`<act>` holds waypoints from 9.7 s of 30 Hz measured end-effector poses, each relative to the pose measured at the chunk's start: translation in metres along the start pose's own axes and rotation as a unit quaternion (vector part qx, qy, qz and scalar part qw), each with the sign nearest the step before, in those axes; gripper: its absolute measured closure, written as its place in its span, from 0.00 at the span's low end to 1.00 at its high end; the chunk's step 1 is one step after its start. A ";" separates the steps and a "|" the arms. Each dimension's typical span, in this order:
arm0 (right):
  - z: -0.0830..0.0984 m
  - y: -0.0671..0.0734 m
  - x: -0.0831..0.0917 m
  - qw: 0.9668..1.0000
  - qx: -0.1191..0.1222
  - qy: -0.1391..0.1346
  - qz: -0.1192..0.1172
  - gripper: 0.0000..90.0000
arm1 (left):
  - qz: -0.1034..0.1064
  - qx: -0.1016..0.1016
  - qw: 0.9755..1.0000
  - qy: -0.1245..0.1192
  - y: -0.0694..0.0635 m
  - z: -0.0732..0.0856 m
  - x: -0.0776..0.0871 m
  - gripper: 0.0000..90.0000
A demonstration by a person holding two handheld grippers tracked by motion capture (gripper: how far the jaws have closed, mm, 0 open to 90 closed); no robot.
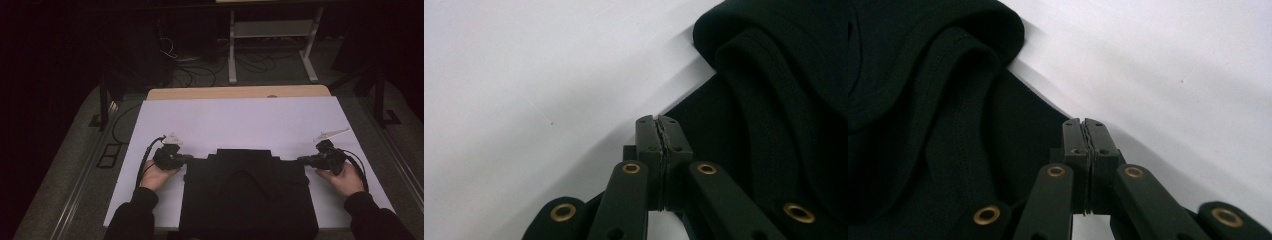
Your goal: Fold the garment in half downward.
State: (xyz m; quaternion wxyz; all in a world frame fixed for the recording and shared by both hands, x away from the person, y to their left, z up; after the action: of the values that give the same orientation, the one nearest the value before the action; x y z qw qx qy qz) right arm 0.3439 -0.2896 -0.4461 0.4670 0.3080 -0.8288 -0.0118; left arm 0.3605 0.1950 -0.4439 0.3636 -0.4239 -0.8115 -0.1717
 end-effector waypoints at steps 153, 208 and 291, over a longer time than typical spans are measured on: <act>-0.147 -0.035 -0.034 0.996 -0.023 -0.055 0.065 0.97 | -0.124 0.029 0.992 0.002 0.100 -0.092 -0.014 0.98; -0.126 0.009 -0.017 0.995 -0.006 -0.097 0.032 0.00 | -0.047 0.061 0.993 -0.092 0.062 -0.092 0.017 0.00; -0.114 0.039 -0.073 0.998 0.021 -0.031 -0.054 0.91 | 0.023 0.065 0.996 -0.060 0.038 -0.079 -0.053 0.94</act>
State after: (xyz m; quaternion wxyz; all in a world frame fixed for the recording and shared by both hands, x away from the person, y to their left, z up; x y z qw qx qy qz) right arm 0.4412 -0.1896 -0.4260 0.4329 0.3616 -0.8252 -0.0292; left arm 0.4463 0.1404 -0.4309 0.3453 -0.4270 -0.8314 -0.0844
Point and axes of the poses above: each handheld gripper's, and its own axes: x roughly backward along the jaws, z roughly out of its underside, y roughly to its left, the point moved 1 cm from there along -x, roughly forward along the jaws, and after that the axes turned 8 degrees about -x, right-handed, at the moved point
